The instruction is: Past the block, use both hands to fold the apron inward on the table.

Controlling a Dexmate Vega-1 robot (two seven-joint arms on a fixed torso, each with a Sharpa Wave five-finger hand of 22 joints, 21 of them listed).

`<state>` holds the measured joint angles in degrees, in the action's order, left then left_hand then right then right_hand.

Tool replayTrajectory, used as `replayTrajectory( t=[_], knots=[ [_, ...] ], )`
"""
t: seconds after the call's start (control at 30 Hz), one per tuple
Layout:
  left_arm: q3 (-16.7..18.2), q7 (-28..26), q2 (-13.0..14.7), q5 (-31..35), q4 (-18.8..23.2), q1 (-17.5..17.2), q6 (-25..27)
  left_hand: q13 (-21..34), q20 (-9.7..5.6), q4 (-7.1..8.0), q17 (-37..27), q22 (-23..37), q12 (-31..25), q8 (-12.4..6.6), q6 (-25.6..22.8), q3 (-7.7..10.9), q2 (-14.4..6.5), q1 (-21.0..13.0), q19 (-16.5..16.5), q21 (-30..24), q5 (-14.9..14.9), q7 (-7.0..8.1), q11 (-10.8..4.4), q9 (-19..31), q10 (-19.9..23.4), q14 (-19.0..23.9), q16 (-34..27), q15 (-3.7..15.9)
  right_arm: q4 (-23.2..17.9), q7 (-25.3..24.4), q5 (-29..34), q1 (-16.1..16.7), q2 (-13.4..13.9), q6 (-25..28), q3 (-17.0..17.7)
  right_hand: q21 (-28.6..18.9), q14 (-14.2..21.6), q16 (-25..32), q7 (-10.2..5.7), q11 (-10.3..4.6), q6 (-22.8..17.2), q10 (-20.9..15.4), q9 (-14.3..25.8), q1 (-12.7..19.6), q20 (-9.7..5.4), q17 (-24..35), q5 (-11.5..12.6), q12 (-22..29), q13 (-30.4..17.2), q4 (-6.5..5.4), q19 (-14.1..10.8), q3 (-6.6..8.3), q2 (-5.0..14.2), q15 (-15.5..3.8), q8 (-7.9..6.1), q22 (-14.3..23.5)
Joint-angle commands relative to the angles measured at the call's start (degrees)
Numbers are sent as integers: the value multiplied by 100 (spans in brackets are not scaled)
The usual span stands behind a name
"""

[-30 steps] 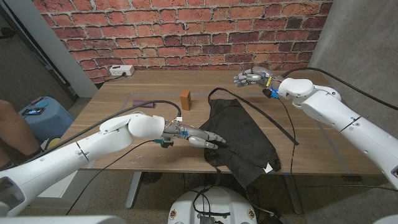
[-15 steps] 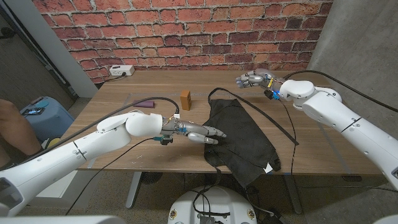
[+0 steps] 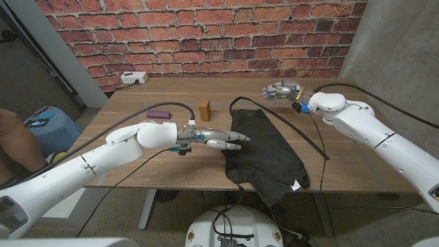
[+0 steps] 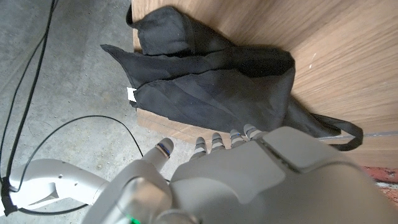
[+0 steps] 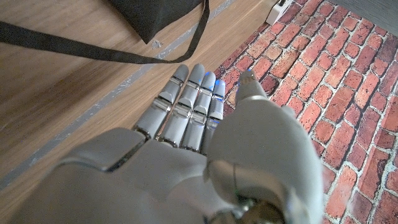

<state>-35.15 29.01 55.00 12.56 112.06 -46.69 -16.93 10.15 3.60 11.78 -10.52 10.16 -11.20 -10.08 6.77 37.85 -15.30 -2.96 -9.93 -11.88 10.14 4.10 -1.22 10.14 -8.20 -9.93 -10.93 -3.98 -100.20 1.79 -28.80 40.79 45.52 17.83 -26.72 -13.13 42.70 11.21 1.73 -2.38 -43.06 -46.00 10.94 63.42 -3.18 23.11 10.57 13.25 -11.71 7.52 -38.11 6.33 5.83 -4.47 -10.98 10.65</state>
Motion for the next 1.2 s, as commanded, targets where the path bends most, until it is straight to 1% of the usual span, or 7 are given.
replayTrajectory(
  t=[0.03, 0.23, 0.47, 0.67, 0.87, 1.0, 1.2],
  knots=[
    [60, -199, -153, -195, -289, 21, -15, 11, 50, -12, -11, 10, -14, -42, -13, 36, 398, 343, -403, -30, -25, -3, -36, 16, 12, -128, -42, 11, 811, 157, -80, 42, -386, -990, 6, 20, -35, 1, 12, -7, 33, 50, 7, 53, 12, -6, 1, -29, -4, 54, 38, 1, -6, -337, 20, 15],
    [12, -198, -279, -326, -448, 138, -67, 11, 42, -14, -10, 10, -15, -45, -23, 35, 401, 342, -395, -29, -25, -2, -36, 16, 17, -124, -39, 2, 1004, 231, -130, -6, -411, -1103, 48, 28, -96, 8, -31, -32, 74, 77, 8, 56, 8, -4, 0, -57, -5, 57, 59, 0, -6, -346, 24, 12],
    [-55, -215, -435, -425, -651, 284, -136, 11, 44, -19, -9, 8, -16, -36, -2, 39, 400, 337, -381, -27, -23, 7, -37, 16, 22, -116, -35, 4, 1181, 311, -233, -5, -409, -1219, 130, 35, -186, 7, -18, -35, 149, 136, 10, 46, 8, -6, -3, -98, -6, 57, 78, -12, -22, -345, 36, 10],
    [-56, -351, -542, -461, -711, 322, -171, 11, 41, -23, -7, 6, -6, -24, 33, 44, 399, 332, -393, -16, -22, 17, -38, 15, -2, -135, -22, 7, 1278, 306, -305, 14, -414, -1302, 205, 34, -270, 5, -20, -41, 206, 188, 10, 23, 13, -15, -4, -132, -7, 51, 80, -29, -44, -337, 38, 9],
    [-58, -422, -590, -513, -722, 332, -98, 11, 42, -26, -5, 5, -14, -39, 3, 52, 399, 326, -340, -26, -21, 24, -36, 15, 22, -103, -26, 12, 1380, 308, -356, 20, -417, -1379, 262, 33, -298, 15, -11, -37, 221, 218, 10, 20, 13, -20, -2, -150, -7, 52, 82, -33, -48, -311, 31, 8],
    [-68, -550, -610, -401, -682, 301, -23, 11, 41, -27, -5, 4, -15, -42, -4, 54, 400, 325, -335, -25, -21, 31, -40, 15, 25, -96, -27, 10, 1503, 359, -370, -13, -441, -1448, 264, 34, -305, 23, -15, -23, 226, 220, 10, 26, 10, -23, 1, -154, -7, 55, 87, -30, -44, -320, 26, 8],
    [33, -890, -537, -226, -410, 69, 311, 11, 43, -28, -4, 3, -16, -44, -11, 58, 401, 323, -319, -25, -20, 23, -39, 15, 30, -91, -25, 15, 1870, 597, -368, -259, -578, -1540, 167, 31, -296, 42, -4, -20, 210, 187, 10, 9, 15, -31, -1, -147, -7, 50, 81, -42, -59, -305, 10, 8]
  ],
)
